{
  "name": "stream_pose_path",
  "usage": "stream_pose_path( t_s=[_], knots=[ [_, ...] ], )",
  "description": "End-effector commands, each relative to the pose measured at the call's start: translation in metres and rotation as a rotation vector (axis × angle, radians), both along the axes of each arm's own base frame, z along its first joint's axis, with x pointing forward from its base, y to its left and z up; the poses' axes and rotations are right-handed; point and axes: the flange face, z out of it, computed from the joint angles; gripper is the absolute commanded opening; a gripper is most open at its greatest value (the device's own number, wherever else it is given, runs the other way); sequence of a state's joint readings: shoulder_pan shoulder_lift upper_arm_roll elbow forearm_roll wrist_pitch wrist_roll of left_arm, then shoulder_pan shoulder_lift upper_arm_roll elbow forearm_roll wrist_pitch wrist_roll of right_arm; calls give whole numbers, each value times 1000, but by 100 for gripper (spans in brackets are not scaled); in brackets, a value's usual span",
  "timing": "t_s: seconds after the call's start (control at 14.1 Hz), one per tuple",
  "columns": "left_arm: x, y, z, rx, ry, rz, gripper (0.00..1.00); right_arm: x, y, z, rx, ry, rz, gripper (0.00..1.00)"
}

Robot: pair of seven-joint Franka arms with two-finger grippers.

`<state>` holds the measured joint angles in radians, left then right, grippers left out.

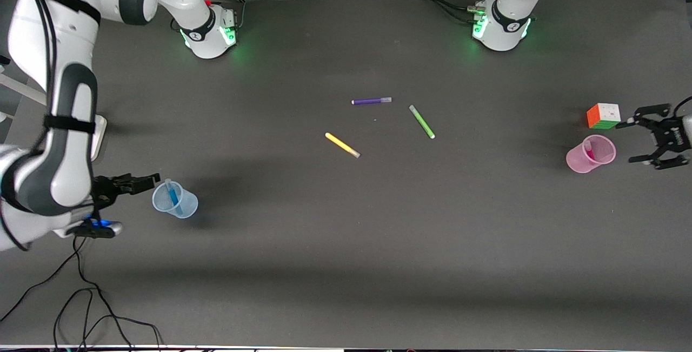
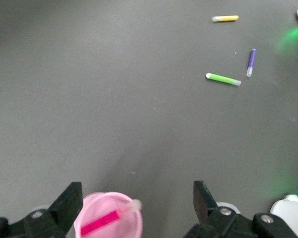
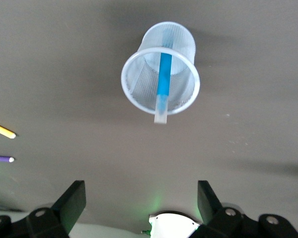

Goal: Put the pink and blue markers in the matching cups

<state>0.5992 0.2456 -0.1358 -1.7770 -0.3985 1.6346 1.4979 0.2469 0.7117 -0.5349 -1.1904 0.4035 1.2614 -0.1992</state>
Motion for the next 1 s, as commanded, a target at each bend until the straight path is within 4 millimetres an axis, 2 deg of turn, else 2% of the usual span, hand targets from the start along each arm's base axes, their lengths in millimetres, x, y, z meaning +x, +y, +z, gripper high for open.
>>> stream_pose_path(
  t_s=[0.0,0.14,0.36,0.5,0.71,0.92],
  knots=[
    [-8,-52,67,171,82,94,99,-10,30,67,-119,-99,-8,100],
    [-9,-84,96,245,112,160,99,-21,42,101,-148,-153,-12,100],
    [-10,-143,134,425,166,311,99,-41,52,135,-168,-233,-28,100],
    [-11,-181,149,492,215,408,99,-57,50,154,-157,-312,-75,100],
    [-7,-255,166,635,213,505,99,-83,49,173,-161,-393,-99,100],
    [6,-307,176,665,200,621,99,-101,31,189,-149,-434,-146,100]
  ],
)
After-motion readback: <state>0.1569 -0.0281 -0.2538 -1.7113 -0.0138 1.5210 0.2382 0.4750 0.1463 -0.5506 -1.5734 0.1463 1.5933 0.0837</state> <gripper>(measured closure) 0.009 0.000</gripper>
